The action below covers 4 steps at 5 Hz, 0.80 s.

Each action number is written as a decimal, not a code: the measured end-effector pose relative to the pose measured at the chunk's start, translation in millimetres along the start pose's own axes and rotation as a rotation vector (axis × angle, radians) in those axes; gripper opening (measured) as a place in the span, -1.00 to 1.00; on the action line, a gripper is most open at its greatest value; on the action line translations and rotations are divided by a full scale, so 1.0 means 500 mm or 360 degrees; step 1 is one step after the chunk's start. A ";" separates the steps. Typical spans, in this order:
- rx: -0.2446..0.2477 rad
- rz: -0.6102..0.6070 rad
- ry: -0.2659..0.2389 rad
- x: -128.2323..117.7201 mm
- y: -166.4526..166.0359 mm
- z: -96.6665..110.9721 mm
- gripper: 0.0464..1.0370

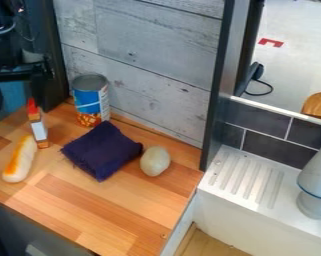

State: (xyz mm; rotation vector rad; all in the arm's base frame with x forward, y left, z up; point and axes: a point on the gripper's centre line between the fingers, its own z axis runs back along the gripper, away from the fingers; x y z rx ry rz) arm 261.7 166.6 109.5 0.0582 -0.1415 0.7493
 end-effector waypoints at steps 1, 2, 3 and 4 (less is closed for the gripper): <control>0.0009 0.0001 0.0045 -0.006 0.001 -0.017 0.93; 0.0030 -0.0010 0.0073 -0.002 0.003 -0.051 0.93; 0.0048 -0.0023 0.0077 0.004 0.005 -0.075 0.93; 0.0021 -0.0080 0.0033 0.018 -0.002 -0.104 0.93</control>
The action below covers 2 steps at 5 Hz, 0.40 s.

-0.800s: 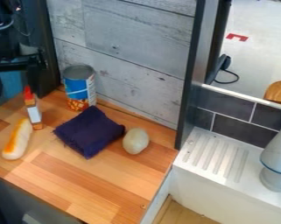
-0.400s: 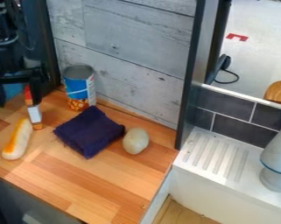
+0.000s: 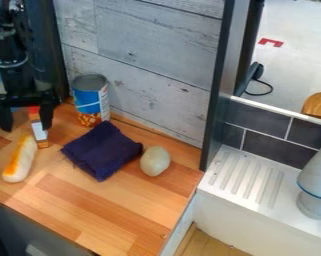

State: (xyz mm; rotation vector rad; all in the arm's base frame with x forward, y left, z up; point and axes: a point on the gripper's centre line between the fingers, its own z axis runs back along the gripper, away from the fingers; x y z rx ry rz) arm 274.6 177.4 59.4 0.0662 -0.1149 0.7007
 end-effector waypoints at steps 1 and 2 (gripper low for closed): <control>-0.0012 -0.0069 -0.0036 0.012 0.011 -0.030 0.93; -0.0032 -0.0166 -0.0092 0.020 0.027 -0.050 0.93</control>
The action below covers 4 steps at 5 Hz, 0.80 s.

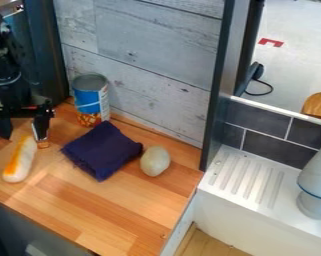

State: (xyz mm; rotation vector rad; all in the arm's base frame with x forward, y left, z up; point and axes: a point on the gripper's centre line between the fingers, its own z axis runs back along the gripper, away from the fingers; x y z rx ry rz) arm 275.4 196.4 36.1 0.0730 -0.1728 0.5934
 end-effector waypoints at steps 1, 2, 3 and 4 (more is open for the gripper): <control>0.0002 -0.0074 -0.0009 -0.003 0.006 -0.015 0.93; -0.0001 -0.0089 -0.0007 -0.010 0.010 -0.032 0.93; -0.0010 -0.0077 -0.0017 -0.011 0.013 -0.046 0.93; 0.0017 -0.0104 -0.0001 -0.015 0.019 -0.065 0.93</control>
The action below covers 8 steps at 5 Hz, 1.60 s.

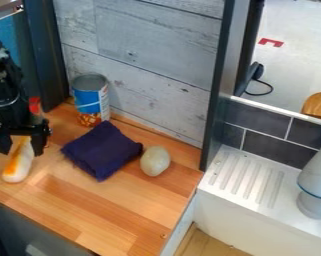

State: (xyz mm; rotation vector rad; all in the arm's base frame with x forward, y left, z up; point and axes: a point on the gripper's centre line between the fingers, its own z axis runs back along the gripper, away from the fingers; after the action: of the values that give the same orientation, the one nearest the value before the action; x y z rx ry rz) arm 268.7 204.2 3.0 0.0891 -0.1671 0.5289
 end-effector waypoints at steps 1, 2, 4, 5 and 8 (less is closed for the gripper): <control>0.0025 0.0009 0.0059 -0.010 0.015 -0.026 0.93; 0.0027 0.0018 0.0090 -0.013 0.029 -0.043 0.93; 0.0018 0.0048 0.0129 -0.021 0.040 -0.062 0.37; -0.0002 0.0114 0.0137 -0.024 0.047 -0.062 0.33; -0.0045 0.0369 0.0216 -0.053 0.067 0.155 0.33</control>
State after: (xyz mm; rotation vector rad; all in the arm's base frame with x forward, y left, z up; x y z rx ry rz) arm 218.5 210.0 75.8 0.0056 -0.0522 0.7615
